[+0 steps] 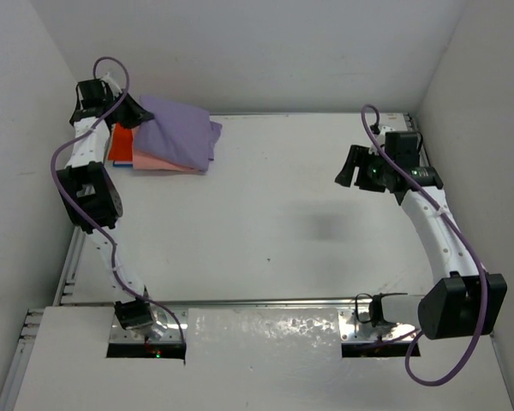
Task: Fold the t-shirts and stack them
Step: Put the neatly folded tshirt into the corner of the board with the left arm
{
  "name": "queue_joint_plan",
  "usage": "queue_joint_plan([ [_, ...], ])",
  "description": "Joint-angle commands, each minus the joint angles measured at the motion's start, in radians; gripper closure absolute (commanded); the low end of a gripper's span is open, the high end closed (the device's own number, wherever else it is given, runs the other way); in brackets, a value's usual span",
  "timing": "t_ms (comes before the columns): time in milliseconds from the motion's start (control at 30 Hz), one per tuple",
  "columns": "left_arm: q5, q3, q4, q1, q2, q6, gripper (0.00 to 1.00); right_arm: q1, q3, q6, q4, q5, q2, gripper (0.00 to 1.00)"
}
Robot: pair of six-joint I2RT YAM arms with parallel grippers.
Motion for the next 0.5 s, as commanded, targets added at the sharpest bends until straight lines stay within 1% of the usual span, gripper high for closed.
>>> queue_joint_plan([
  [0,-0.033,0.017,-0.008,0.03,-0.044,0.035,1.0,-0.005,-0.028,0.033,0.06,-0.024,-0.003,0.31],
  [67,-0.065,0.024,-0.029,0.044,-0.022,0.042,1.0,-0.005,-0.032,0.038,0.066,-0.029,-0.006,0.31],
  [100,-0.065,0.033,-0.031,0.049,-0.006,0.042,0.97,-0.006,-0.037,0.039,0.066,-0.029,-0.009,0.31],
  [133,-0.065,0.035,-0.026,0.055,0.001,0.038,0.84,-0.005,-0.037,0.038,0.064,-0.029,-0.01,0.31],
  [167,-0.064,0.04,-0.023,0.063,0.007,0.038,0.78,-0.005,-0.035,0.035,0.057,-0.024,-0.013,0.31],
  [200,-0.061,0.041,-0.022,0.067,0.016,0.036,0.68,-0.005,-0.034,0.03,0.052,-0.022,-0.019,0.31],
  [233,-0.044,0.04,-0.008,0.067,0.019,0.03,0.49,-0.005,-0.034,0.023,0.049,-0.018,-0.021,0.31],
  [267,-0.032,0.031,-0.002,0.072,0.024,0.026,0.38,-0.005,-0.034,0.019,0.044,-0.012,-0.024,0.31],
  [300,-0.02,0.029,0.0,0.073,0.027,0.024,0.19,-0.005,-0.035,0.015,0.041,-0.007,-0.027,0.31],
  [367,-0.018,0.024,0.0,0.073,0.03,0.03,0.1,-0.005,-0.04,0.013,0.04,-0.007,-0.029,0.31],
  [400,-0.024,0.024,0.0,0.075,0.03,0.03,0.03,-0.005,-0.043,0.015,0.041,-0.007,-0.032,0.31],
  [467,-0.039,0.027,-0.006,0.073,0.021,0.041,0.02,-0.006,-0.052,0.018,0.047,-0.009,-0.033,0.31],
])
